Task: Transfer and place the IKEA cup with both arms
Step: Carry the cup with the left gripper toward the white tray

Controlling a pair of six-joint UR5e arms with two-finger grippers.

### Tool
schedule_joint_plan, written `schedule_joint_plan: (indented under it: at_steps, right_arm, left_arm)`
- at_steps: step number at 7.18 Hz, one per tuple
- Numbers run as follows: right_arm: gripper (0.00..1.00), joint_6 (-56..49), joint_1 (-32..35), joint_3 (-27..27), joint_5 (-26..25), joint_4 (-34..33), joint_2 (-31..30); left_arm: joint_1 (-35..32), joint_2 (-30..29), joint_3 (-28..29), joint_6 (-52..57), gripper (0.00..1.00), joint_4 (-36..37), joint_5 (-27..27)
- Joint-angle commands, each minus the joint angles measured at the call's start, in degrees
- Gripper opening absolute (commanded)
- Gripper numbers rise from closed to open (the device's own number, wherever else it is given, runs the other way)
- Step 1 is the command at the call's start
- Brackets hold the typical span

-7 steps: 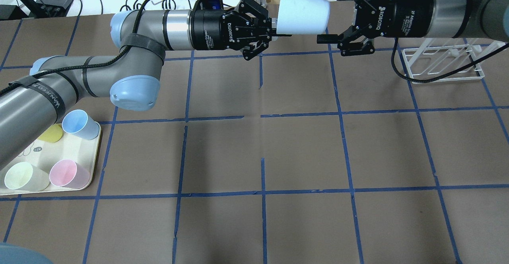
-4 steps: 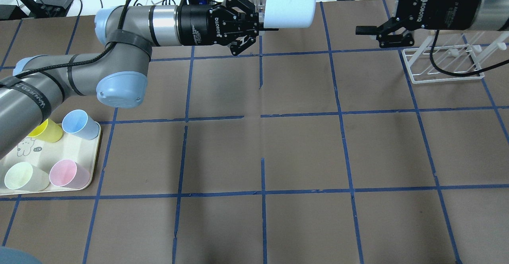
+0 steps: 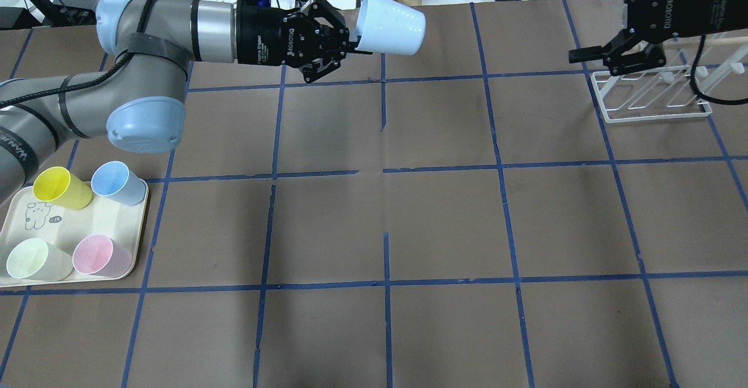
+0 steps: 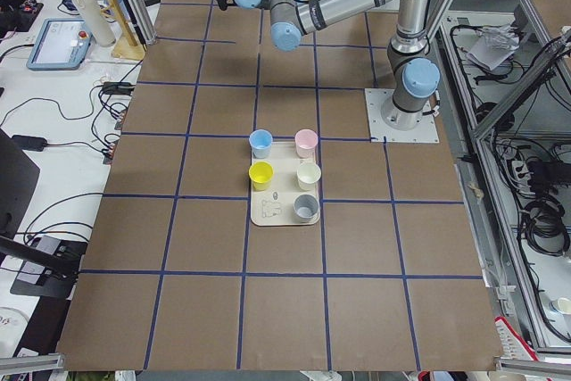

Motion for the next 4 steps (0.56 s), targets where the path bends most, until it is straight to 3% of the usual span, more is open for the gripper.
schedule_joint_plan:
  at_steps: [1,3,4]
  right_arm:
    - [1.0,5.8,3.9,-0.2,-17.4,-3.2,-3.7]
    - [1.0,10.3,11.0,-0.2,-33.1,-4.8,-4.3]
    - [1.0,10.4,13.7,-0.2,-36.8,-5.2,-4.1]
  left_arm:
    - [5.0,2.1,-0.4,6.9,0.0,-3.9,17.3]
    - [10.4,5.3,0.7,24.0,0.0,-12.4,38.0]
    - [15.7,6.6,1.9,33.1,0.0,-16.8,42.1]
